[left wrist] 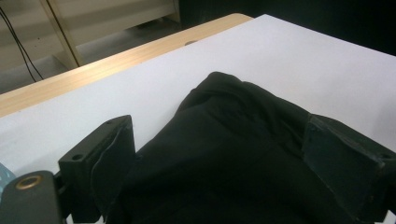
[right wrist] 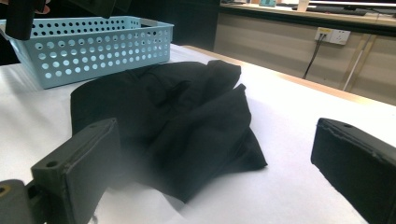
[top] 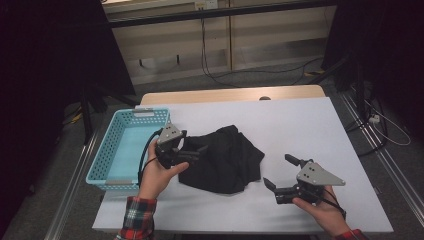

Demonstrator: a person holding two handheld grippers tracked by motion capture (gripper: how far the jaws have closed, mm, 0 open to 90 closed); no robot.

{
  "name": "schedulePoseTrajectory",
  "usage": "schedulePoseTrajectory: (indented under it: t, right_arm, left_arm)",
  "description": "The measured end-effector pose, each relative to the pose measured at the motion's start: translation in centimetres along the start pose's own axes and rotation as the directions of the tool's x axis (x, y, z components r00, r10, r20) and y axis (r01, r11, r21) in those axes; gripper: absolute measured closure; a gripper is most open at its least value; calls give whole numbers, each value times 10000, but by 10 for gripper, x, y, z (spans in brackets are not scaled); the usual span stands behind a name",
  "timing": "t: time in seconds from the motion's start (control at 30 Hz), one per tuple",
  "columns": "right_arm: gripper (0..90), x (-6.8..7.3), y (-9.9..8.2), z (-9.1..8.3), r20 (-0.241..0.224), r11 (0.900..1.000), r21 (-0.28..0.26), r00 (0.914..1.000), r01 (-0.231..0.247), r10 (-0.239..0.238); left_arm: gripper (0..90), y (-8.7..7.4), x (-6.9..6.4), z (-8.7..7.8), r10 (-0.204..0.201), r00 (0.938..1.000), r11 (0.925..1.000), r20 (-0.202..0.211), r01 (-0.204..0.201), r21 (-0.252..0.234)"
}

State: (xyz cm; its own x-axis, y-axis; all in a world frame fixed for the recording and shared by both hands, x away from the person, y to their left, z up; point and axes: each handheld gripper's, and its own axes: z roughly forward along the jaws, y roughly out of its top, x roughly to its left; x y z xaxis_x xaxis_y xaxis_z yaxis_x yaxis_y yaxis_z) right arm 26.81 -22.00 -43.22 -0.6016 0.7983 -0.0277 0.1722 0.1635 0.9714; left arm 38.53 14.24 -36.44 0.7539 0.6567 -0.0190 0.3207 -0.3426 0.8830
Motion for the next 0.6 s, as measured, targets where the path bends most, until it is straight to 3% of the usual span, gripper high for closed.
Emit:
schedulePoseTrajectory:
  t: [0.53, 0.6]
  right_arm:
    - [42, 7, 5, 24, -593, 9989, 407, 9980, 243, -219]
    - [58, 6, 5, 25, -607, 9986, 503, 9980, 186, -156]
  left_arm:
    - [67, -2, -8, 0, 71, 9994, 9997, 347, -64, -221]
    - [66, -4, -8, -1, 121, 9996, 9998, 248, -116, -166]
